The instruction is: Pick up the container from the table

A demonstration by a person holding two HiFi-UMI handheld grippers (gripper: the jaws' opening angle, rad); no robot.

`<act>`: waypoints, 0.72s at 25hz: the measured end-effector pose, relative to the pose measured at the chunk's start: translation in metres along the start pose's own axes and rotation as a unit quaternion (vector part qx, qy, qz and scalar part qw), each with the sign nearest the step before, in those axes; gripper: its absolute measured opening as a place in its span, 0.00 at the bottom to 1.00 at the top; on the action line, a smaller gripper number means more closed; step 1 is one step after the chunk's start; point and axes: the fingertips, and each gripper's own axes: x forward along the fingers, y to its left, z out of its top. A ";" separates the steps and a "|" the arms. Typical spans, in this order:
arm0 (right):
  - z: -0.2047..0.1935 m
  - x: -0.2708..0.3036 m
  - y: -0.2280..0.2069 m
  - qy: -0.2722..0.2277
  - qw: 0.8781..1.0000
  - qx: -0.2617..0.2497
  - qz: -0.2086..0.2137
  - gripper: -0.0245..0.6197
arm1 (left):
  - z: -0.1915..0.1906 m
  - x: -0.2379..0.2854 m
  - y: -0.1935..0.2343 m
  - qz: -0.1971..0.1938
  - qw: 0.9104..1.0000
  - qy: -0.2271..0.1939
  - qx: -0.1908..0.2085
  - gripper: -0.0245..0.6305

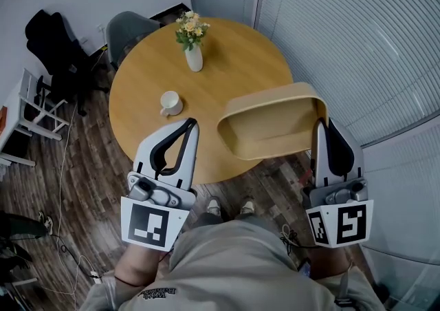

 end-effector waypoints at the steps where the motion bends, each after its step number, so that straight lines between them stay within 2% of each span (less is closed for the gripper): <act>1: 0.001 0.000 0.001 -0.001 1.000 -0.008 -0.002 0.09 | 0.000 0.000 0.000 -0.001 1.000 0.000 0.000 0.07; 6: 0.004 -0.001 0.006 0.001 0.999 -0.047 -0.010 0.09 | 0.000 -0.001 0.000 -0.004 1.000 0.004 -0.004 0.07; 18: 0.000 0.007 -0.007 0.005 0.999 -0.031 -0.012 0.10 | -0.005 0.012 -0.002 -0.011 1.000 0.009 -0.008 0.07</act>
